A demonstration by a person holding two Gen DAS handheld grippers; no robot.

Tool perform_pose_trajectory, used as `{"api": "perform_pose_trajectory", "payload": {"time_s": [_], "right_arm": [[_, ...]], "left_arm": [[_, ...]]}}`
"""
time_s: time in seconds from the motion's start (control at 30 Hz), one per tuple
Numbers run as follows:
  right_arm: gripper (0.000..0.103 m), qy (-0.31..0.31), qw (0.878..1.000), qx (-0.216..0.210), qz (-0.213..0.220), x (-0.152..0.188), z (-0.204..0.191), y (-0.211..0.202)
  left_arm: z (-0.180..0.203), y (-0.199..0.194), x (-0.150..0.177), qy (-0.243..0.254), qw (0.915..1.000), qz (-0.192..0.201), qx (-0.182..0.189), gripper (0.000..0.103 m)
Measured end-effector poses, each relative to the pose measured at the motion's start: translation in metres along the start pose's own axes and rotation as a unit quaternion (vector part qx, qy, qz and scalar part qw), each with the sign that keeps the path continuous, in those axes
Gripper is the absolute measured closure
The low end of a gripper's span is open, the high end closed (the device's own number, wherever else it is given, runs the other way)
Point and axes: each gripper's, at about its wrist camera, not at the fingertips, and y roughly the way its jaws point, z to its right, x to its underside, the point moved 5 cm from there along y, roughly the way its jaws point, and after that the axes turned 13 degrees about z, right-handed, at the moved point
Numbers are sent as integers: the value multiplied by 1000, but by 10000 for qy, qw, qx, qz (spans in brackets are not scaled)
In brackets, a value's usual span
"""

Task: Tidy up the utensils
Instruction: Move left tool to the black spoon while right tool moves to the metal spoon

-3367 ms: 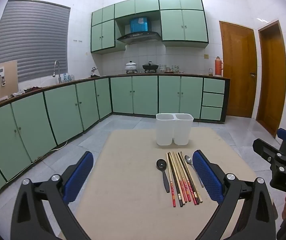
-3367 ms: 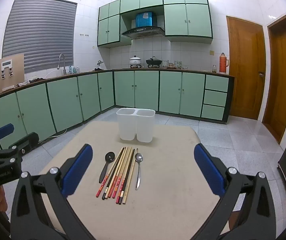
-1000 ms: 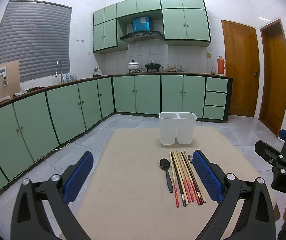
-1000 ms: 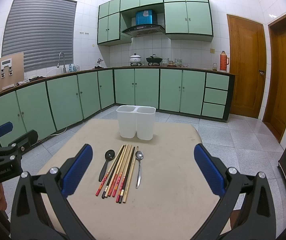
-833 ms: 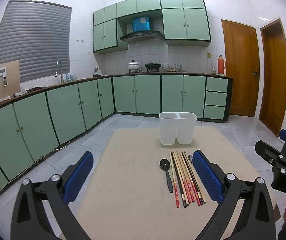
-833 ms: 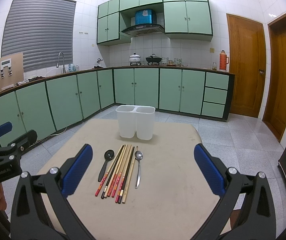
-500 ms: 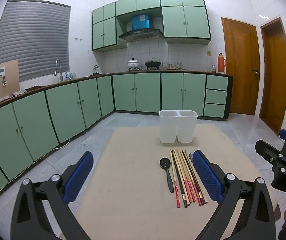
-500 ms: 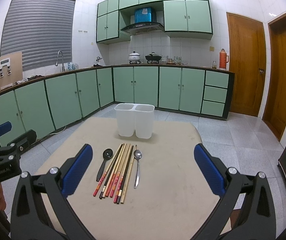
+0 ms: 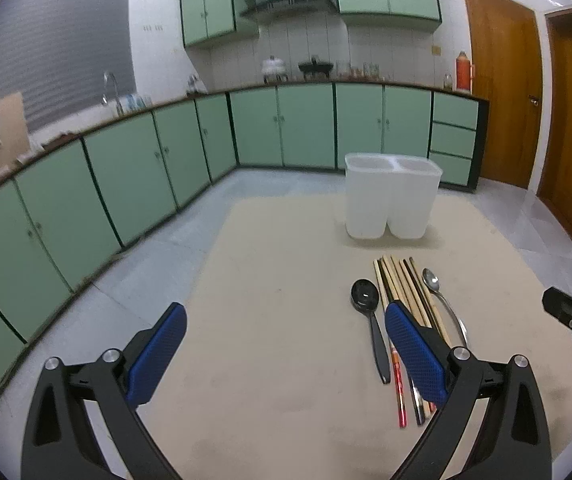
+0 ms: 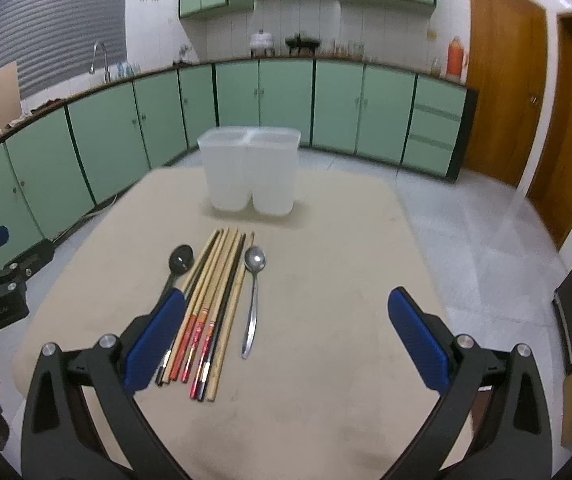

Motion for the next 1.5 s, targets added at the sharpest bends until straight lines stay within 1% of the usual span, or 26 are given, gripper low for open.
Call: {"api": "perform_pose_trajectory", "payload": {"time_s": [0.1,0.13,0.17,0.23,0.3,0.37,0.47,0.5,0.6,0.67,0.8,0.93,1.0,1.13,1.2,1.27,1.37,1.5], "right_arm": [[9,54,9995,-153,-285,1,1,32],[14,42,9991,-193,-374,3,1,42],[22,35,9984,-241,-509,3,1,54],[27,135,9961,-404,-778,5,1,77],[30,251,9934,-587,-956,6,-2,95],[37,246,9907,-716,-1130,8,-4,111],[47,108,9869,-785,-1403,12,-11,136],[48,88,9858,-821,-1465,13,-12,139],[54,18,9825,-954,-1602,17,-17,147],[59,-74,9809,-935,-1702,20,-19,152],[61,-9,9803,-977,-1718,18,-18,157],[61,-61,9821,-825,-1692,16,-13,155],[61,-130,9830,-632,-1718,18,-5,151],[60,23,9841,-567,-1685,18,6,145],[59,99,9840,-609,-1669,17,6,143],[59,161,9830,-753,-1665,13,6,143],[59,84,9829,-802,-1655,11,-1,142],[60,-33,9831,-707,-1688,8,-10,151]], "left_arm": [[2,31,6,-60,9996,-251,93,6],[3,43,8,-65,9993,-350,116,6],[6,51,10,-66,9991,-408,137,7],[10,70,14,-75,9982,-564,189,10],[16,87,18,-64,9969,-735,260,13],[20,98,20,-47,9961,-831,291,17],[26,111,23,-2,9949,-937,367,21],[28,115,24,30,9945,-972,398,23],[32,124,28,125,9933,-1047,463,24],[35,129,31,140,9927,-1091,495,24],[37,136,36,156,9916,-1164,546,24],[39,140,38,158,9910,-1198,573,24],[37,140,38,146,9908,-1217,580,24],[37,142,39,118,9904,-1245,582,24],[37,142,39,114,9904,-1250,581,24],[37,142,39,109,9904,-1245,583,23],[37,142,38,102,9907,-1229,574,23],[39,143,37,109,9908,-1215,577,23]]}}
